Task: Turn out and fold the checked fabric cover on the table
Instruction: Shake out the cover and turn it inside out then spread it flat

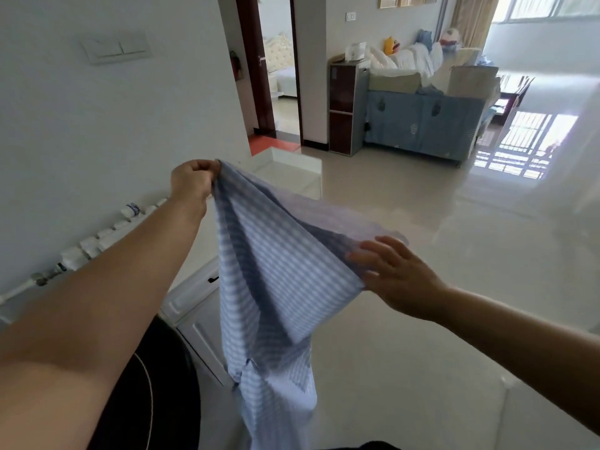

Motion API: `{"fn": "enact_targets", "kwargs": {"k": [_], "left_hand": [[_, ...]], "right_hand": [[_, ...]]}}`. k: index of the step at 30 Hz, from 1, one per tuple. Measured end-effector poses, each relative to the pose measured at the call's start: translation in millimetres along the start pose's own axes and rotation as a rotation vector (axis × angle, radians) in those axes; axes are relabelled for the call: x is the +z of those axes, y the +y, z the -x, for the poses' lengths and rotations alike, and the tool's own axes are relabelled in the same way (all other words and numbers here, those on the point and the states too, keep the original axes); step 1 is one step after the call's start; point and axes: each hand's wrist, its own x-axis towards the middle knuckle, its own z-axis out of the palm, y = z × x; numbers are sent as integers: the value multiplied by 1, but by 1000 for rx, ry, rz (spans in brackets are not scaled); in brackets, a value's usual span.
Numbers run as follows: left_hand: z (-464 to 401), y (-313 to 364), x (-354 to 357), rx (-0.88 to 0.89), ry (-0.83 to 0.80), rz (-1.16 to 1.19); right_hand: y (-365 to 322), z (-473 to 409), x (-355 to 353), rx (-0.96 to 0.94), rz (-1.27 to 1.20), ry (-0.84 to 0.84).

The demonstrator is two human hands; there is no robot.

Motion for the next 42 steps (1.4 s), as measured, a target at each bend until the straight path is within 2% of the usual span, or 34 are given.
{"fn": "enact_targets", "kwargs": {"k": [2,5,8,11,14,17,18,21,23,24,27,29,32,35,37,40,42], "left_hand": [[-3,-4,0,7,20,-21],[-3,-8,0,-4,30,-31],[-9,-10,-3,-35,43,17],[-18,-14,-14,-67,48,50],[-27,-20,-27,-95,40,49],[-32,-29,-36,-99,42,56],[-33,-34,-38,-105,35,67],[-26,-43,-36,-109,-84,35],[-27,-51,-30,-152,-112,19],[-31,-56,-30,-180,-78,33],[-43,-73,-44,-287,180,160],[-50,-85,-51,-244,286,201],[-48,-88,-51,-196,291,186],[-53,-79,-47,-183,276,196],[-60,-76,-46,-160,239,184],[-64,-77,-42,-116,152,175],[-62,-76,-37,-69,74,154]], "right_hand": [[-15,-17,-15,-146,-90,-77],[-35,-45,-41,-248,-202,-398],[-43,-62,-66,-81,-371,-791],[-46,-65,-75,4,-314,-1017],[-38,-67,-73,232,-338,-1171],[9,-64,-61,284,-155,-1117],[33,-60,-56,317,-73,-1021],[93,-47,-49,618,81,-595],[100,-46,-43,697,131,-441],[92,-50,-42,686,84,-437],[51,-60,-49,460,-127,-630],[30,-65,-58,325,-182,-667],[13,-76,-68,178,-194,-629],[7,-81,-79,263,-254,-680],[1,-81,-85,255,-266,-753],[-22,-79,-93,52,-169,-839],[-37,-80,-96,-20,-140,-858]]}}
